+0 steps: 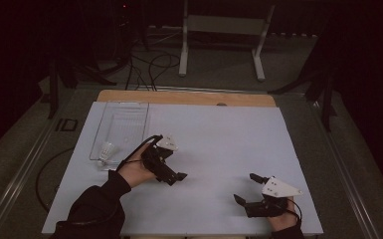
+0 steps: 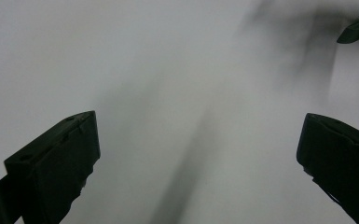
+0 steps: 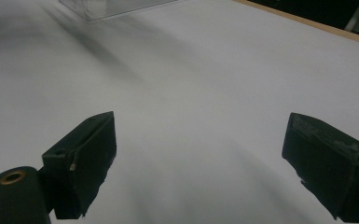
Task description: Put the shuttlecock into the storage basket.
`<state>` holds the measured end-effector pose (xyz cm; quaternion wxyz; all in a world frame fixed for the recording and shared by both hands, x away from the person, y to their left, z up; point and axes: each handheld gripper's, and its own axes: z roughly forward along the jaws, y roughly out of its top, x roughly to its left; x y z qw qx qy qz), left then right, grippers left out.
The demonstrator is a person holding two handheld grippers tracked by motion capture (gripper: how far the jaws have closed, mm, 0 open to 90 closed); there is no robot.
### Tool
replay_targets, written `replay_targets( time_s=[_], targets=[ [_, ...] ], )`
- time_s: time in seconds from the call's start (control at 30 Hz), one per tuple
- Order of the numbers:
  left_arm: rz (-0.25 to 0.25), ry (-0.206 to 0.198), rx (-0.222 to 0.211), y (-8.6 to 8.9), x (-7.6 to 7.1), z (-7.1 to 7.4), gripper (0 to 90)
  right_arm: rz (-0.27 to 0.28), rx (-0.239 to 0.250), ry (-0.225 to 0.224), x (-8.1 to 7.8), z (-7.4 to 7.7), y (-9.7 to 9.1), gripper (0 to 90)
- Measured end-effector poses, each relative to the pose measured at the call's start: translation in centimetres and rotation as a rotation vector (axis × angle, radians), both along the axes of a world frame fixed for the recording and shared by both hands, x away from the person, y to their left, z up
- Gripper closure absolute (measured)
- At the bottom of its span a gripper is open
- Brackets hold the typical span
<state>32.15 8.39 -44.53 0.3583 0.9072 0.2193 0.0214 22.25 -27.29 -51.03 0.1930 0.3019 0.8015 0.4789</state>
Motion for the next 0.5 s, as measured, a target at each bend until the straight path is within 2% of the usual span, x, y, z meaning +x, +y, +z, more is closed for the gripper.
replay_targets(
  time_s=[0.27,0.37,0.5],
  targets=[
    [-0.014,-0.021,0.026,-0.3,-0.8,-1.1,0.1,0.001,0.001,-0.002,0.0,0.0,0.0,10.0],
    [-0.023,-0.019,0.039,-0.2,-1.1,-1.5,0.1,0.002,0.001,-0.001,0.0,0.0,0.0,10.1],
    [-0.027,-0.006,0.027,0.1,-1.3,-1.9,0.1,0.004,0.002,-0.001,0.0,0.1,0.0,10.1]
  ],
)
